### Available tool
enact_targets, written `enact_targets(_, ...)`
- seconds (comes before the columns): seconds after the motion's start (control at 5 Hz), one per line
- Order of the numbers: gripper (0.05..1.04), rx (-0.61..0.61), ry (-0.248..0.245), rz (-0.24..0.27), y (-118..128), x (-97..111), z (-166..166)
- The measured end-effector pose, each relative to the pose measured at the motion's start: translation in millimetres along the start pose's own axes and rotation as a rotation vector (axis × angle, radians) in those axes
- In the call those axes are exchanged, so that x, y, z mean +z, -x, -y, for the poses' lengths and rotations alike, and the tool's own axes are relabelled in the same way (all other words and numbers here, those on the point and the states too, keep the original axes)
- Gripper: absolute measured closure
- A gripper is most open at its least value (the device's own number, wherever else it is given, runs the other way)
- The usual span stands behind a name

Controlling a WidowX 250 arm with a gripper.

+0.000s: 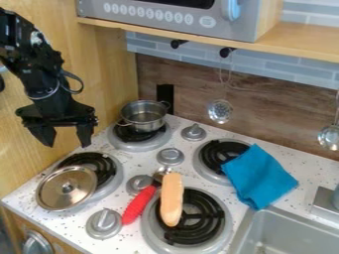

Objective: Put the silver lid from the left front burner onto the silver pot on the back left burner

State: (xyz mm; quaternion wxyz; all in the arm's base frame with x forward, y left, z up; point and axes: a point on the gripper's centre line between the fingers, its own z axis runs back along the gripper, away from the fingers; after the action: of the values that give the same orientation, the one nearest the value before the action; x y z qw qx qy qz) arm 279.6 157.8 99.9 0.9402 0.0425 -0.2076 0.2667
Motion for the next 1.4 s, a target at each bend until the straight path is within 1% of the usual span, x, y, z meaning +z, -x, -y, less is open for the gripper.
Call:
enact_targets(0.2, 0.073, -0.001, -0.002, -0.029, 6.2, -7.0, -0.5)
enact_targets(0.4, 0.073, -0.033, -0.038, -0.047, 15.5, -34.6, -7.5)
enact_targets(0.6, 0.073, -0.026, -0.058, -0.043, 16.9, -52.5, -13.6)
enact_targets(0.8, 0.073, -0.019, -0.079, -0.059, 22.1, -68.7, -17.2)
enact_targets(1.0, 0.073, -0.017, -0.087, -0.059, 23.9, -76.9, -19.2)
enact_targets(1.4, 0.073, -0.006, -0.085, -0.072, 21.6, -94.2, -18.7)
